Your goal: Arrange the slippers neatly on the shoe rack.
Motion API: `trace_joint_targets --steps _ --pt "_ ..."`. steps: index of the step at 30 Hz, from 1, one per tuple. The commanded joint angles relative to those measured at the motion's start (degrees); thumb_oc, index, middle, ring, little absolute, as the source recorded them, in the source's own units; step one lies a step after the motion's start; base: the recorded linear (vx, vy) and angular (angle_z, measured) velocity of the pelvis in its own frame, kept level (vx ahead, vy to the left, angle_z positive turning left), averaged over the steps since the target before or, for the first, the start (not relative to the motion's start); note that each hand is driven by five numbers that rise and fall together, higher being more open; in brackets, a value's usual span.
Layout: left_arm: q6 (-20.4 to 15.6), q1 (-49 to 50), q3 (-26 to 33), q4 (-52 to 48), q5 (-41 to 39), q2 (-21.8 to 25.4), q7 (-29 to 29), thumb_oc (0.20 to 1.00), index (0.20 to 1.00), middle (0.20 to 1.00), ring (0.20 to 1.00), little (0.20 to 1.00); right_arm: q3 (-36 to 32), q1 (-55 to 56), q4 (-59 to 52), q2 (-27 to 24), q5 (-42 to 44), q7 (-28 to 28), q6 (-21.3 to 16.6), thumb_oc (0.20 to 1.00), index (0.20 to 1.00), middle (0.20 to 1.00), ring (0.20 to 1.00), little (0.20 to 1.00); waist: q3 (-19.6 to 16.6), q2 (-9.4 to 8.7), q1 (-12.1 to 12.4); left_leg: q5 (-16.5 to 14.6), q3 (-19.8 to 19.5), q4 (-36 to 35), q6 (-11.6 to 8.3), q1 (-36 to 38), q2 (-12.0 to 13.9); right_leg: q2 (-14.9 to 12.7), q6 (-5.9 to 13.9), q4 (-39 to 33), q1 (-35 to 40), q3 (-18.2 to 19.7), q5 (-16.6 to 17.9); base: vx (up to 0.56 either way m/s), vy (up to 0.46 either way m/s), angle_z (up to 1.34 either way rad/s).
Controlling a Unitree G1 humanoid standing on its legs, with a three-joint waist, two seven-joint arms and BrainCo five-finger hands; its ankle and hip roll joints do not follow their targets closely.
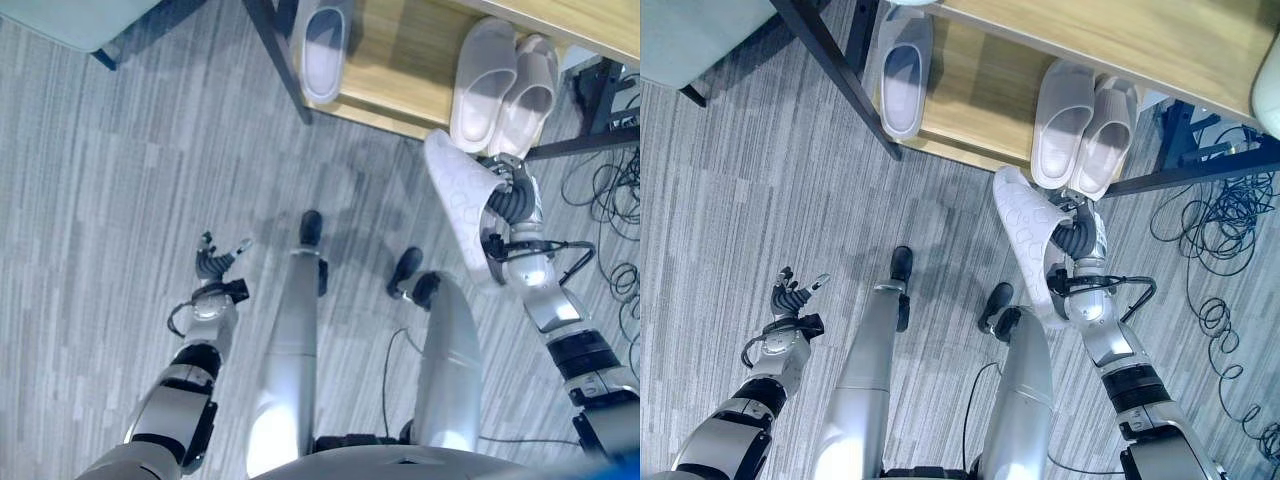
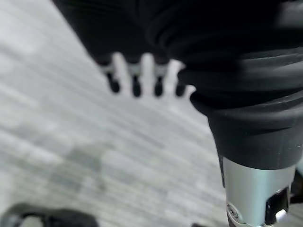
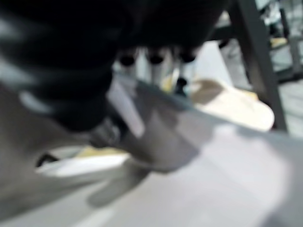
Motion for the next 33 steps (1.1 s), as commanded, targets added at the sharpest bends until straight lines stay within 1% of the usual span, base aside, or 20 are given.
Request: trace_joint_targets --steps 1,2,4,7,8,9,12,13,14,17,18,19,26,30,33 --pt "-2.1 0.3 2.3 -1.1 -1.3 0.1 2.3 1.000 1.000 1.000 1.000 1.000 -3.1 -2.1 -5.1 -2.9 -0.9 -4.0 -1.1 0.200 0.200 0.200 0.200 0.200 -2.6 2.73 -0.1 -8.3 -3.0 5.7 1.51 -4.7 0.5 -0.2 2.65 -0.9 -1.1 3.4 0.8 0.08 -0.004 0.01" --pt "-2.0 0.3 2.3 -1.3 -1.2 0.1 2.4 1.000 1.000 1.000 1.000 1.000 -3.1 -2.0 -5.2 -2.9 -0.9 -4.0 -1.0 0.200 0.200 0.200 0.200 0.200 -3.0 2.63 -0.1 -8.5 -2.9 6.1 1.51 -5.3 0.5 -0.3 2.67 -0.4 -1.8 3.6 0.6 0.13 -0.019 0.03" --pt "-3.1 0.6 3.5 -5.3 -3.9 -0.3 2.9 1.000 1.000 1.000 1.000 1.000 -4.2 -3.2 -6.4 -3.3 -1.8 -4.6 -0.4 0.200 0.200 0.200 0.200 0.200 -4.0 2.87 -0.1 -10.1 -2.7 10.5 1.75 -10.0 -0.2 -0.6 2.38 4.5 -6.9 4.8 -1.2 0.12 -0.018 0.06" --pt "-4.7 1.6 5.2 -10.3 -8.3 -1.2 3.1 1.000 1.000 1.000 1.000 1.000 -3.6 -4.4 -6.6 -3.5 -2.4 -4.1 0.1 0.200 0.200 0.200 0.200 0.200 -4.5 2.99 0.3 -11.8 -2.7 14.1 2.07 -12.9 -0.3 -0.7 2.05 8.5 -10.3 5.9 -2.8 0.10 -0.020 0.08" --pt "-5.2 1.3 5.8 -11.6 -10.4 -1.6 3.1 1.000 1.000 1.000 1.000 1.000 -3.2 -4.9 -5.9 -3.8 -2.7 -3.8 0.4 0.200 0.200 0.200 0.200 0.200 -4.6 3.04 0.4 -12.4 -2.8 15.5 2.17 -14.0 -0.6 -0.8 1.89 10.0 -11.5 6.2 -3.4 0.16 -0.078 0.02" --pt "-6.5 0.4 7.0 -14.6 -13.5 -2.3 3.8 1.000 1.000 1.000 1.000 1.000 -2.1 -6.9 -2.1 -4.2 -2.4 -3.6 1.4 0.200 0.200 0.200 0.200 0.200 -5.0 3.03 0.7 -13.4 -3.0 18.4 2.13 -16.6 -1.1 -1.2 1.44 13.1 -14.2 6.9 -4.9 0.13 -0.065 0.04" --pt "-7.0 -0.6 6.9 -15.7 -13.8 -2.5 4.1 1.000 1.000 1.000 1.000 1.000 -1.0 -9.5 0.8 -4.4 -2.1 -3.8 1.9 0.200 0.200 0.200 0.200 0.200 -5.8 2.92 0.7 -14.0 -3.2 20.5 2.03 -18.8 -1.4 -1.6 1.37 15.6 -16.8 7.6 -5.7 0.10 -0.034 0.11" --pt "-7.5 -1.4 6.8 -16.4 -15.0 -2.2 4.2 1.000 1.000 1.000 1.000 1.000 0.3 -13.9 3.6 -6.2 -2.3 -4.0 2.9 0.200 0.200 0.200 0.200 0.200 -5.5 2.52 1.2 -14.5 -3.1 21.4 1.84 -19.5 -1.7 -1.9 1.26 17.4 -18.1 8.2 -6.3 0.10 -0.031 0.11" --pt "-7.5 -1.5 6.9 -16.4 -15.0 -2.2 4.2 1.000 1.000 1.000 1.000 1.000 0.5 -14.2 3.9 -6.2 -2.2 -4.1 2.8 0.200 0.200 0.200 0.200 0.200 -5.4 2.52 1.1 -14.6 -3.1 21.4 1.84 -19.5 -1.7 -2.0 1.27 17.5 -18.1 8.2 -6.3 0.07 -0.031 0.11" --pt "-7.8 -2.3 6.5 -16.8 -15.7 -1.4 4.2 1.000 1.000 1.000 1.000 1.000 3.0 -20.3 8.5 -6.6 -0.9 -4.4 3.6 0.200 0.200 0.200 0.200 0.200 -4.7 2.15 1.8 -14.6 -3.2 21.3 1.57 -19.6 -2.0 -2.2 1.31 18.5 -18.7 8.9 -6.6 0.02 -0.027 0.01" --pt "-7.9 -2.7 6.7 -17.0 -15.9 -1.1 4.3 1.000 1.000 1.000 1.000 1.000 4.2 -22.8 10.8 -6.8 -0.3 -4.5 3.6 0.200 0.200 0.200 0.200 0.200 -4.2 2.04 1.9 -14.6 -3.0 21.5 1.46 -19.6 -2.2 -2.3 1.36 18.9 -18.9 9.0 -6.7 0.06 -0.052 0.03" --pt "-8.4 -2.8 6.4 -18.8 -17.2 -0.5 4.1 1.000 1.000 1.000 1.000 1.000 5.7 -28.4 14.0 -7.6 1.0 -5.2 4.6 0.200 0.200 0.200 0.200 0.200 -3.1 1.91 2.6 -15.0 -3.1 22.6 1.24 -19.6 -2.4 -2.6 1.43 20.2 -19.4 9.8 -7.1 0.05 -0.032 0.04" --pt "-8.4 -2.3 4.9 -21.4 -17.9 -0.2 4.0 1.000 1.000 1.000 1.000 1.000 9.2 -38.2 20.6 -8.3 5.4 -5.6 5.1 0.200 0.200 0.200 0.200 0.200 -0.9 1.59 3.8 -16.3 -2.7 24.6 0.98 -19.6 -3.0 -3.2 1.23 22.9 -20.1 11.0 -8.3 0.04 -0.002 0.13" --pt "-9.1 -1.7 4.1 -24.6 -18.3 0.2 3.9 1.000 1.000 1.000 1.000 1.000 11.4 -44.0 26.6 -9.4 8.2 -6.0 5.5 0.200 0.200 0.200 0.200 0.200 0.4 1.86 4.6 -16.3 -2.6 24.7 0.79 -19.6 -3.7 -3.9 0.99 24.0 -20.4 11.6 -8.8 0.03 0.010 0.08" --pt "-9.1 -0.5 2.9 -26.9 -17.0 1.4 3.8 1.000 1.000 1.000 1.000 1.000 16.0 -50.3 32.5 -10.4 10.3 -5.4 5.3 0.200 0.200 0.200 0.200 0.200 1.2 2.19 5.7 -16.5 -2.6 25.2 0.57 -19.6 -3.9 -4.0 1.11 24.4 -20.9 12.0 -8.9 0.03 0.034 0.13"
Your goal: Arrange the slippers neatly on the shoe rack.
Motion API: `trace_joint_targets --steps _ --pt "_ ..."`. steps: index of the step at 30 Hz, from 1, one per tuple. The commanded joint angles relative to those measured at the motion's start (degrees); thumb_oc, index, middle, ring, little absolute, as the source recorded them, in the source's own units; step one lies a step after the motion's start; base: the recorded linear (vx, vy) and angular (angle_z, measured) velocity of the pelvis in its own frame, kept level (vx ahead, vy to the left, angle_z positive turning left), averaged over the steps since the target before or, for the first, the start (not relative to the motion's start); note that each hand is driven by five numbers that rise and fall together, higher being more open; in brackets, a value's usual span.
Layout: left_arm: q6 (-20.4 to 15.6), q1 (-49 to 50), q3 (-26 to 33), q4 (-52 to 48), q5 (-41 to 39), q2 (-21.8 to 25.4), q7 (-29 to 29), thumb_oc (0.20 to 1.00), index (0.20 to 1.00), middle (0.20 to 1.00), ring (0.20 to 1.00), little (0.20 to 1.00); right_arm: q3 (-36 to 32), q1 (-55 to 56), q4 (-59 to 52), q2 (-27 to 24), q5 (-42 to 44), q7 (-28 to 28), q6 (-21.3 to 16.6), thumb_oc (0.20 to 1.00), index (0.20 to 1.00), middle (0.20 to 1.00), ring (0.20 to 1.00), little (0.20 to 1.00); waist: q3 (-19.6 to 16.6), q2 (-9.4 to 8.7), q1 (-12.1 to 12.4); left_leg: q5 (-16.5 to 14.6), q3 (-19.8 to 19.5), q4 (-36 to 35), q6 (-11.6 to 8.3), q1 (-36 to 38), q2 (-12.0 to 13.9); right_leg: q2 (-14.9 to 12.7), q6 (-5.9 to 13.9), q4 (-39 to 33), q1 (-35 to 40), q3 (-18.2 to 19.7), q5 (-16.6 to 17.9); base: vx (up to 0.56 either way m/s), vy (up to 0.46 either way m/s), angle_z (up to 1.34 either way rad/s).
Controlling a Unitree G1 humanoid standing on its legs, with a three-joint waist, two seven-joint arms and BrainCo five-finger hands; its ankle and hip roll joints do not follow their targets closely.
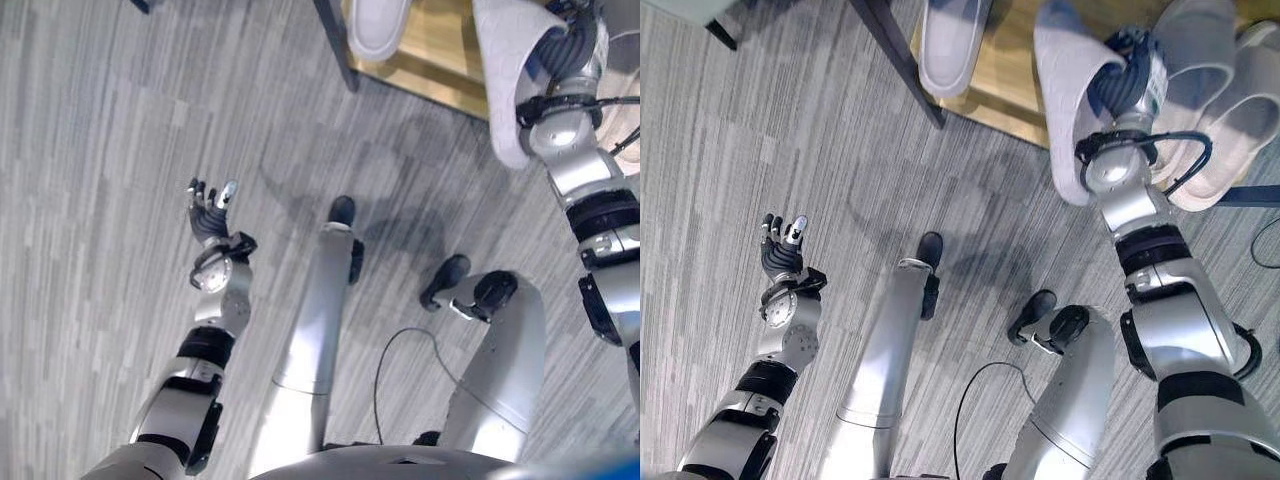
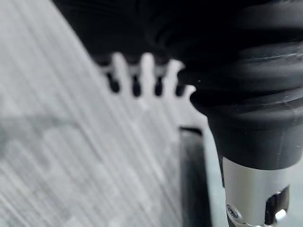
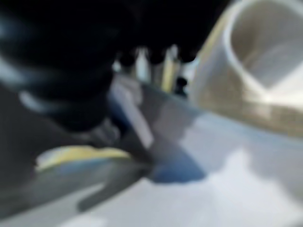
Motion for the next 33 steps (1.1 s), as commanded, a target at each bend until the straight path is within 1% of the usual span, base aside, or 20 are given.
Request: trace_joint_targets --steps 1,4,7,8,9,10,12,17,18,19,20,21,25,26,27,28,29,31,32,33 --pt "-3.4 -0.2 3.4 -1.2 1.8 2.9 0.2 1.000 1.000 1.000 1.000 1.000 5.0 -7.4 0.8 -3.6 3.5 -1.1 -1.3 0.200 0.200 0.200 0.200 0.200 2.8 0.09 0.9 -8.7 -3.6 2.0 0.65 4.1 1.1 2.9 2.25 -2.5 3.2 5.3 3.2 0.05 0.018 0.05" --pt "-3.8 -0.1 3.2 -2.5 1.1 3.2 -0.2 1.000 1.000 1.000 1.000 1.000 7.7 -11.3 2.2 -3.4 4.0 -0.8 -1.1 0.200 0.200 0.200 0.200 0.200 3.9 0.02 1.1 -9.2 -3.3 3.7 0.45 4.1 1.1 2.6 2.32 -0.9 2.9 6.1 2.9 0.05 0.004 0.07" --pt "-4.3 0.0 2.9 -3.5 -0.6 2.9 -0.7 1.000 1.000 1.000 1.000 1.000 9.4 -14.0 3.4 -2.8 4.1 -1.2 -0.9 0.200 0.200 0.200 0.200 0.200 5.1 0.11 1.5 -10.0 -2.9 5.3 0.44 4.1 1.0 2.5 1.97 0.8 2.8 6.7 2.3 0.03 0.020 0.05" --pt "-4.5 0.3 2.8 -4.1 -1.8 2.6 -1.2 1.000 1.000 1.000 1.000 1.000 10.1 -15.0 3.9 -2.5 4.1 -1.3 -0.8 0.200 0.200 0.200 0.200 0.200 5.4 0.12 1.5 -10.3 -2.8 5.9 0.51 4.1 0.9 2.6 1.80 1.4 2.6 7.0 2.0 0.05 0.035 0.03" --pt "-4.8 1.0 2.5 -5.2 -5.7 1.5 -2.5 1.000 1.000 1.000 1.000 1.000 11.3 -16.2 4.7 -2.2 4.0 -1.3 -0.3 0.200 0.200 0.200 0.200 0.200 5.9 0.17 1.7 -10.8 -2.7 6.8 0.55 4.1 1.0 2.6 1.74 2.1 2.5 7.3 1.9 0.07 0.030 -0.01" --pt "-5.1 1.4 1.7 -7.4 -7.6 0.8 -3.5 1.000 1.000 1.000 1.000 1.000 12.5 -17.9 6.2 -2.1 4.5 -1.2 -0.1 0.200 0.200 0.200 0.200 0.200 6.7 0.43 1.9 -11.3 -2.5 8.0 0.54 4.1 1.0 2.6 1.69 3.0 2.6 7.7 1.7 0.07 0.026 -0.02" --pt "-4.9 2.8 0.2 -11.2 -7.5 1.5 -4.5 1.000 1.000 1.000 1.000 1.000 15.4 -20.9 10.3 -1.4 4.5 -1.0 0.5 0.200 0.200 0.200 0.200 0.200 7.3 0.76 2.3 -11.7 -2.4 8.5 0.25 4.1 1.1 2.4 1.87 3.5 2.4 8.3 1.7 0.05 0.019 0.01" --pt "-4.4 4.2 -1.2 -12.2 -6.8 2.2 -5.5 1.000 1.000 1.000 1.000 1.000 18.1 -23.7 15.1 -1.6 3.5 -0.9 0.7 0.200 0.200 0.200 0.200 0.200 7.3 1.38 2.7 -11.6 -2.1 7.4 0.13 4.1 1.1 2.3 2.18 2.6 2.3 8.5 1.8 0.01 0.013 -0.01" --pt "-4.1 4.8 -2.4 -12.5 -5.9 3.0 -5.7 1.000 1.000 1.000 1.000 1.000 19.6 -26.1 18.7 -1.4 4.5 -0.9 0.5 0.200 0.200 0.200 0.200 0.200 7.3 1.80 3.3 -11.2 -2.2 6.3 0.08 4.1 1.0 2.0 2.52 1.8 2.2 8.4 2.2 0.00 0.039 0.03" --pt "-3.8 5.3 -2.8 -12.8 -5.3 3.3 -5.8 1.000 1.000 1.000 1.000 1.000 20.0 -26.9 19.3 -1.3 5.2 -1.1 0.2 0.410 0.410 0.410 0.410 0.410 7.3 1.97 3.5 -11.0 -2.1 6.0 0.05 4.1 1.0 2.0 2.75 1.3 2.3 8.3 2.5 -0.01 0.039 0.02" --pt "-3.8 5.3 -2.8 -12.8 -5.2 3.3 -5.7 1.000 1.000 1.000 1.000 1.000 20.1 -27.0 19.4 -1.3 5.2 -1.1 0.2 0.815 0.815 0.815 0.815 0.815 7.3 2.01 3.5 -11.0 -2.1 5.9 0.05 4.1 1.0 2.0 2.75 1.3 2.3 8.3 2.5 -0.01 0.054 0.02" --pt "-3.6 6.4 -2.8 -12.6 -4.7 3.9 -5.9 1.000 1.000 1.000 1.000 1.000 20.8 -28.7 20.6 -1.1 6.0 -1.3 -0.1 1.000 1.000 1.000 1.000 1.000 7.3 2.64 4.1 -10.3 -2.1 4.7 -0.02 4.1 0.9 2.0 3.33 0.5 2.4 8.0 3.2 -0.01 0.037 0.04" --pt "-3.3 8.7 -2.3 -12.7 -3.6 5.2 -6.5 1.000 1.000 1.000 1.000 1.000 20.9 -30.2 23.0 -2.1 9.4 -0.2 -1.4 1.000 1.000 1.000 1.000 1.000 7.3 3.44 4.6 -9.0 -2.1 2.9 -0.30 4.1 0.4 1.5 3.63 -1.0 2.5 7.9 3.3 -0.01 0.017 0.09" --pt "-2.9 9.2 -2.6 -12.3 -3.2 5.0 -6.9 1.000 1.000 1.000 1.000 1.000 19.5 -29.8 22.6 -2.0 11.8 0.1 -2.3 1.000 1.000 1.000 1.000 1.000 7.3 3.63 4.6 -8.7 -2.2 2.6 -0.31 4.1 0.3 1.3 3.72 -1.0 2.5 7.9 3.4 0.01 0.004 0.14" --pt "-2.7 10.2 -2.6 -11.9 -2.5 5.5 -7.1 1.000 1.000 1.000 1.000 1.000 18.1 -29.1 21.8 -3.0 15.3 0.6 -3.8 1.000 1.000 1.000 1.000 1.000 7.3 3.86 4.8 -8.2 -2.0 2.4 -0.37 4.1 0.0 1.1 3.73 -1.1 2.6 7.9 3.7 0.01 0.004 0.15" --pt "-2.7 10.2 -2.6 -11.9 -2.5 5.5 -7.1 1.000 1.000 1.000 1.000 1.000 18.1 -29.1 21.8 -3.1 15.3 0.6 -3.8 1.000 1.000 1.000 1.000 1.000 7.3 3.85 4.8 -8.2 -2.0 2.4 -0.37 4.1 0.0 1.1 3.74 -1.1 2.6 7.9 3.7 0.01 -0.016 0.15" --pt "-2.4 10.9 -2.6 -11.6 -1.7 6.0 -7.4 1.000 1.000 1.000 1.000 1.000 17.1 -28.3 21.3 -3.7 17.8 1.6 -4.7 1.000 1.000 1.000 1.000 1.000 7.3 4.04 4.9 -7.9 -2.1 2.1 -0.47 4.1 -0.2 1.0 3.77 -1.0 2.7 8.0 3.8 0.00 -0.009 0.10" --pt "-2.4 11.5 -2.5 -11.6 -1.3 6.3 -7.6 1.000 1.000 1.000 1.000 1.000 16.3 -28.0 20.9 -3.9 19.0 1.9 -5.1 1.000 1.000 1.000 1.000 1.000 7.3 4.05 5.0 -7.8 -2.2 2.1 -0.53 4.1 -0.3 0.9 3.78 -0.9 2.6 8.1 3.8 0.01 -0.008 0.12" --pt "-2.2 12.0 -2.5 -11.0 -0.2 6.4 -7.4 1.000 1.000 1.000 1.000 1.000 14.1 -26.7 19.7 -4.1 21.2 1.0 -6.2 1.000 1.000 1.000 1.000 1.000 7.3 4.23 4.9 -7.5 -2.2 1.9 -0.77 4.1 -0.3 0.8 3.82 -0.9 2.7 8.3 3.9 0.01 0.002 0.10" --pt "-2.2 12.1 -2.6 -11.0 -0.2 6.4 -7.3 1.000 1.000 1.000 1.000 1.000 14.0 -26.6 19.6 -4.1 21.2 0.9 -6.1 1.000 1.000 1.000 1.000 1.000 7.3 4.17 5.0 -7.5 -2.1 1.9 -0.77 4.1 -0.4 0.8 3.82 -0.8 2.7 8.3 3.9 0.01 0.005 0.07"
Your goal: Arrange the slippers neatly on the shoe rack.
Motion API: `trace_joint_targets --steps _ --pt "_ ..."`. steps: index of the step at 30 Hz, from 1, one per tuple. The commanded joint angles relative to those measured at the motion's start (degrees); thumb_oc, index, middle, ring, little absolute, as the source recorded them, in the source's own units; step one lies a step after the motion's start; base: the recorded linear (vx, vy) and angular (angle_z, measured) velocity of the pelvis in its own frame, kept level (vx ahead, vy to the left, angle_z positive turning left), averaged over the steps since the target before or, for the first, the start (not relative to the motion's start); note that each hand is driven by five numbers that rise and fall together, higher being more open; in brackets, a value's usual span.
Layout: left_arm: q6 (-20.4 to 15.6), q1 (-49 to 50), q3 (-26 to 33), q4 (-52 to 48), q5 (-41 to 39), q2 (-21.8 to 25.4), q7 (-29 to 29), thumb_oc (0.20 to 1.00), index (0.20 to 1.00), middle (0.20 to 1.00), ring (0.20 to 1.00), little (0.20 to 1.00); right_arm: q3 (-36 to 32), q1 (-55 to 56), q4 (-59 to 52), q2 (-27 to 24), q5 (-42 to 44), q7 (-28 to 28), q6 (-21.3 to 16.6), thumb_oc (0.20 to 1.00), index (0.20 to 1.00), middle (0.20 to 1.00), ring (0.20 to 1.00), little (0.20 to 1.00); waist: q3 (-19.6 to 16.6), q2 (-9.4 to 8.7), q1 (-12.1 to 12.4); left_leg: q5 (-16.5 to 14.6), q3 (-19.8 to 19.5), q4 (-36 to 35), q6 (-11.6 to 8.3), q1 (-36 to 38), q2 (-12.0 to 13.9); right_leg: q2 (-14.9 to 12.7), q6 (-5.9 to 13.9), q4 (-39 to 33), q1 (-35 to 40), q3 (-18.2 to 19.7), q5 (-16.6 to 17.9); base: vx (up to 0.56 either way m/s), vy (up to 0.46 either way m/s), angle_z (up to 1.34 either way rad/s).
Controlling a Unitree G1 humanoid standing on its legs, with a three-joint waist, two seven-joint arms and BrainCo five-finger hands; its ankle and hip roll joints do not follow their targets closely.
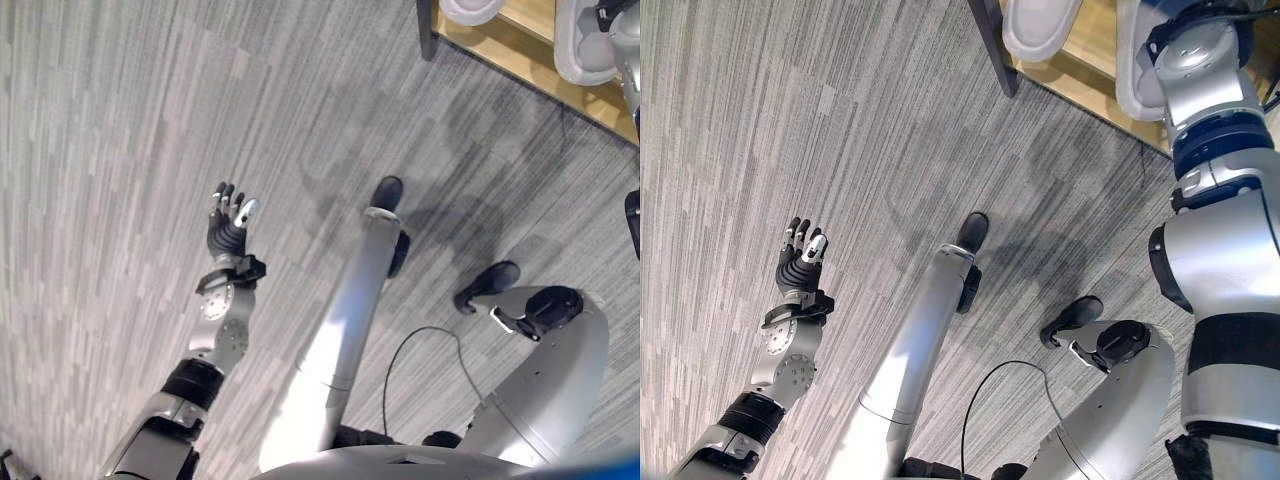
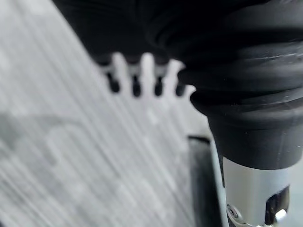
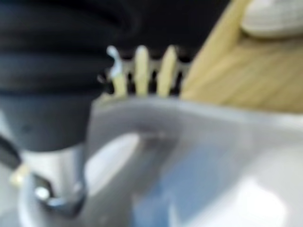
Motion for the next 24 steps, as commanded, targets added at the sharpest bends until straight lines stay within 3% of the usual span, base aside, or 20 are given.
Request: trace_joint_targets --steps 1,5,13,19,24 --pt "-0.8 1.1 5.1 0.6 4.2 1.1 -0.4 1.000 1.000 1.000 1.000 1.000 -0.5 -1.1 -4.3 -1.2 4.9 -2.0 -5.1 1.000 1.000 1.000 1.000 1.000 1.8 0.52 -1.6 -7.9 -3.0 1.4 -0.35 4.1 2.4 3.5 3.81 -4.5 3.5 5.8 6.1 0.01 -0.008 0.04" --pt "-1.2 2.7 5.8 1.1 8.2 1.4 1.6 1.000 1.000 1.000 1.000 1.000 -7.2 3.1 -10.3 -2.3 8.7 -5.3 -8.8 1.000 1.000 1.000 1.000 1.000 1.8 0.74 -1.8 -7.9 -3.1 1.9 -0.49 4.1 2.3 3.5 3.66 -3.6 3.6 5.9 6.0 0.00 -0.001 0.01" --pt "-2.2 4.2 8.3 2.2 11.8 0.2 5.0 1.000 1.000 1.000 1.000 1.000 -18.3 16.5 -26.9 -6.2 7.6 -9.1 -13.9 1.000 1.000 1.000 1.000 1.000 1.9 0.31 -3.6 -6.8 -3.8 1.1 -1.15 4.1 2.1 3.6 3.45 -2.5 2.6 6.3 5.8 -0.01 -0.011 0.01" --pt "-2.1 5.7 8.4 1.4 11.8 0.4 4.7 1.000 1.000 1.000 1.000 1.000 -20.7 21.5 -30.3 -6.4 4.5 -9.6 -12.5 1.000 1.000 1.000 1.000 1.000 1.9 0.00 -4.4 -6.7 -3.9 1.0 -1.40 4.1 2.5 3.9 3.43 -1.8 1.9 6.6 5.8 0.00 0.001 -0.01" --pt "-0.6 4.9 6.4 3.2 11.7 1.3 3.3 1.000 1.000 1.000 1.000 1.000 -15.9 17.9 -26.6 -4.8 0.8 -8.1 -8.5 1.000 1.000 1.000 1.000 1.000 1.9 -0.04 -5.0 -5.4 -4.5 -1.5 -1.60 4.1 2.8 4.0 3.82 -4.0 1.5 6.3 6.5 -0.03 0.017 -0.01"
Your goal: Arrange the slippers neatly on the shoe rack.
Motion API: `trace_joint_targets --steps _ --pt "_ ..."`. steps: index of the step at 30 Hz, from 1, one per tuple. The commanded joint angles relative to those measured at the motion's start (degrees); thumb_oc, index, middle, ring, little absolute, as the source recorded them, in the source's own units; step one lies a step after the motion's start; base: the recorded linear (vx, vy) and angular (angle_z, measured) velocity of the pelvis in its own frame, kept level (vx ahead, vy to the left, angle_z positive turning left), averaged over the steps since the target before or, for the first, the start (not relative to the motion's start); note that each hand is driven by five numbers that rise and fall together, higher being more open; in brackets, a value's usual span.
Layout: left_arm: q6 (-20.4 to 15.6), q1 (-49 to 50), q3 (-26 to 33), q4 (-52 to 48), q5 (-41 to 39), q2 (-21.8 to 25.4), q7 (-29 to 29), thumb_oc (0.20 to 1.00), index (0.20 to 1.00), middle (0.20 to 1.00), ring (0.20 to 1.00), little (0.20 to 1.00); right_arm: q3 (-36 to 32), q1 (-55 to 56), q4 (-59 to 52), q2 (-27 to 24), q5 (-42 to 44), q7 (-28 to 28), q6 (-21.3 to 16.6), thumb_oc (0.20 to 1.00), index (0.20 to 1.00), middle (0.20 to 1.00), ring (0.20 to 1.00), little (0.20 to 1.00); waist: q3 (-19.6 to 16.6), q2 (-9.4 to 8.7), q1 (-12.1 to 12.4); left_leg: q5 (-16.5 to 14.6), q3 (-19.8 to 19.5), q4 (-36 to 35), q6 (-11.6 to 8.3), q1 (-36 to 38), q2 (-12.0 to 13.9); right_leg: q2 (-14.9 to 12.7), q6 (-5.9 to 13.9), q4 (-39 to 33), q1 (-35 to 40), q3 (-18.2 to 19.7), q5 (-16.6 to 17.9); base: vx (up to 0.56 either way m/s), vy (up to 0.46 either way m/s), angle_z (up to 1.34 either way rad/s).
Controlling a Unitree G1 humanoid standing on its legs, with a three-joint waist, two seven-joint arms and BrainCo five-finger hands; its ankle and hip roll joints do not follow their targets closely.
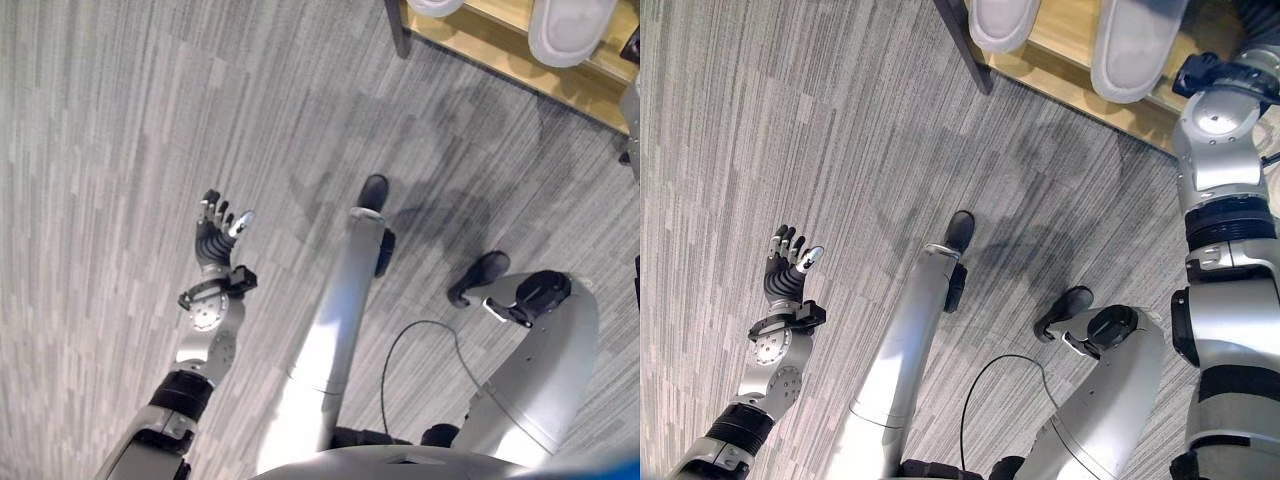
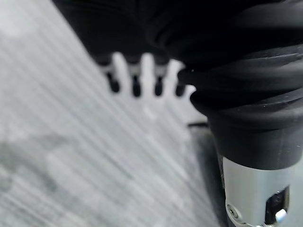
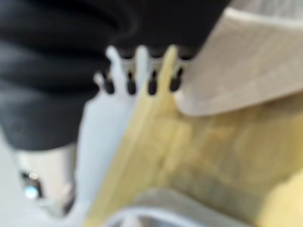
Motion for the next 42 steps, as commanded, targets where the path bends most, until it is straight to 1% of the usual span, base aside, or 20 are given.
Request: trace_joint_targets --steps 1,4,6,9,13,17,19,21,23,24,26,27,29,32,35,40,42 --pt "-1.2 1.7 3.2 3.5 2.0 1.3 0.3 1.000 1.000 1.000 1.000 1.000 3.5 -7.5 1.0 1.4 -3.5 -0.5 -0.3 1.000 1.000 1.000 1.000 1.000 1.5 -0.59 -0.2 -5.7 -4.2 -2.8 -1.66 4.1 3.0 4.0 4.14 -5.7 1.6 5.9 6.9 -0.02 0.031 0.00" --pt "-1.0 1.1 2.8 4.5 2.6 1.7 0.5 1.000 1.000 1.000 1.000 1.000 5.5 -10.3 1.9 2.2 -3.6 -0.3 -0.2 1.000 1.000 1.000 1.000 1.000 1.5 -0.70 -0.1 -5.7 -4.1 -3.2 -1.74 4.1 3.3 4.1 4.23 -6.4 1.6 6.1 7.0 -0.01 0.028 -0.03" --pt "-1.0 0.3 2.7 4.3 4.7 2.7 1.0 1.000 1.000 1.000 1.000 1.000 7.5 -12.5 1.3 2.7 -4.2 0.4 0.3 1.000 1.000 1.000 1.000 1.000 1.5 -0.91 -0.1 -5.2 -4.1 -4.3 -1.91 4.1 3.3 4.1 4.41 -7.3 1.7 6.1 7.5 -0.02 0.043 0.01" --pt "-1.0 0.4 2.7 4.0 5.9 3.7 1.0 1.000 1.000 1.000 1.000 1.000 7.9 -12.8 0.2 2.9 -4.0 1.2 0.1 1.000 1.000 1.000 1.000 1.000 1.5 -1.30 0.0 -5.0 -4.0 -4.1 -2.02 4.1 3.4 4.2 4.54 -7.7 2.4 5.8 7.7 0.00 0.000 0.00" --pt "-0.9 0.7 2.9 3.4 5.6 4.0 0.7 1.000 1.000 1.000 1.000 1.000 8.4 -12.4 -1.2 2.9 -4.8 1.8 1.1 1.000 1.000 1.000 1.000 1.000 1.5 -1.87 -0.3 -4.8 -4.0 -4.4 -2.09 4.1 3.3 4.0 4.47 -7.7 2.6 5.5 7.7 0.00 0.000 0.00" --pt "-0.6 1.6 3.5 1.5 5.9 3.6 0.5 1.000 1.000 1.000 1.000 1.000 4.2 -6.8 -6.9 3.2 -7.8 0.2 0.9 1.000 1.000 1.000 1.000 1.000 1.5 -2.22 -1.0 -4.3 -4.3 -5.5 -2.29 4.1 3.4 4.3 4.50 -8.2 2.7 5.2 7.8 0.00 0.000 0.00" --pt "-0.7 2.1 3.8 0.8 7.2 3.4 0.8 1.000 1.000 1.000 1.000 1.000 0.5 -2.7 -10.5 3.0 -10.3 -1.6 0.5 1.000 1.000 1.000 1.000 1.000 1.5 -2.19 -1.4 -4.1 -4.5 -5.6 -2.41 4.1 3.2 4.5 4.57 -8.2 2.7 5.2 7.8 0.00 0.000 0.00" --pt "-0.8 2.4 3.8 0.6 8.3 3.5 1.3 1.000 1.000 1.000 1.000 1.000 -2.6 0.5 -13.1 3.2 -10.7 -2.6 -0.6 1.000 1.000 1.000 1.000 1.000 1.5 -2.11 -1.5 -4.0 -4.7 -5.7 -2.41 4.1 3.1 4.6 4.61 -8.0 2.6 5.2 7.8 0.00 0.000 0.00" --pt "-0.8 2.7 4.3 0.2 9.8 3.6 2.0 1.000 1.000 1.000 1.000 1.000 -5.8 4.8 -16.5 3.7 -10.4 -2.6 -1.6 1.000 1.000 1.000 1.000 1.000 1.5 -2.02 -2.0 -3.9 -4.8 -6.0 -2.49 4.1 3.1 4.8 4.67 -7.9 2.5 5.2 7.7 0.00 0.000 0.00" --pt "-0.7 2.8 4.4 0.4 9.8 3.5 1.9 1.000 1.000 1.000 1.000 1.000 -6.3 6.3 -18.0 4.2 -10.0 -2.2 -2.1 1.000 1.000 1.000 1.000 1.000 1.5 -2.04 -2.1 -3.8 -4.8 -6.1 -2.54 4.1 3.1 5.0 4.66 -7.9 2.5 5.2 7.7 -0.03 -0.022 -0.03" --pt "-0.5 3.3 4.7 0.3 10.3 3.6 2.0 1.000 1.000 1.000 1.000 1.000 -7.9 10.3 -21.1 5.3 -8.0 -0.2 -3.1 1.000 1.000 1.000 1.000 1.000 1.5 -2.25 -2.4 -3.6 -4.9 -6.2 -2.73 4.1 3.2 5.1 4.73 -7.9 2.6 5.1 7.9 -0.02 -0.015 -0.04" --pt "-0.3 3.7 5.0 0.1 10.3 3.6 1.9 1.000 1.000 1.000 1.000 1.000 -7.9 12.0 -23.2 5.9 -8.1 1.0 -3.2 1.000 1.000 1.000 1.000 1.000 1.5 -2.36 -2.7 -3.6 -4.9 -6.0 -2.79 4.1 3.4 5.2 4.70 -7.7 2.5 5.1 7.8 -0.01 -0.010 -0.07" --pt "-0.3 3.7 5.0 -0.1 10.6 3.8 1.7 1.000 1.000 1.000 1.000 1.000 -7.2 13.1 -24.1 6.0 -8.8 2.4 -3.1 1.000 1.000 1.000 1.000 1.000 1.5 -2.45 -2.8 -3.5 -4.9 -6.1 -2.91 4.1 3.5 5.2 4.75 -7.7 2.3 5.1 7.7 -0.02 -0.009 -0.08" --pt "-0.4 3.1 4.6 -0.2 11.0 3.8 1.9 1.000 1.000 1.000 1.000 1.000 -4.8 10.7 -24.9 5.5 -10.1 3.1 -3.0 1.000 1.000 1.000 1.000 1.000 1.5 -2.43 -2.7 -2.9 -5.2 -7.7 -3.02 4.1 3.6 5.3 4.99 -9.0 2.1 5.0 8.0 -0.02 -0.002 -0.03" --pt "-0.5 2.5 4.3 0.3 11.0 3.8 2.0 1.000 1.000 1.000 1.000 1.000 -4.1 9.3 -24.2 6.3 -9.2 3.1 -3.1 1.000 1.000 1.000 1.000 1.000 1.5 -2.55 -2.7 -2.7 -5.3 -8.3 -3.06 4.1 3.8 5.4 5.18 -9.7 2.3 5.0 8.3 0.00 0.000 0.00" --pt "-0.3 1.8 4.7 0.7 10.9 3.8 2.0 1.000 1.000 1.000 1.000 1.000 -2.6 9.5 -23.4 7.3 -7.2 5.7 -2.2 1.000 1.000 1.000 1.000 1.000 1.5 -2.82 -3.0 -2.5 -5.2 -8.6 -3.26 4.1 3.8 5.5 5.22 -10.3 2.6 4.8 8.3 0.00 0.002 0.01" --pt "-0.3 1.9 4.8 0.4 11.1 3.9 2.0 1.000 1.000 1.000 1.000 1.000 -2.5 9.7 -22.8 7.6 -6.3 6.2 -2.4 1.000 1.000 1.000 1.000 1.000 1.5 -2.86 -3.0 -2.4 -5.1 -8.7 -3.26 4.1 3.9 5.5 5.25 -10.3 2.6 4.7 8.3 0.00 0.000 0.00"
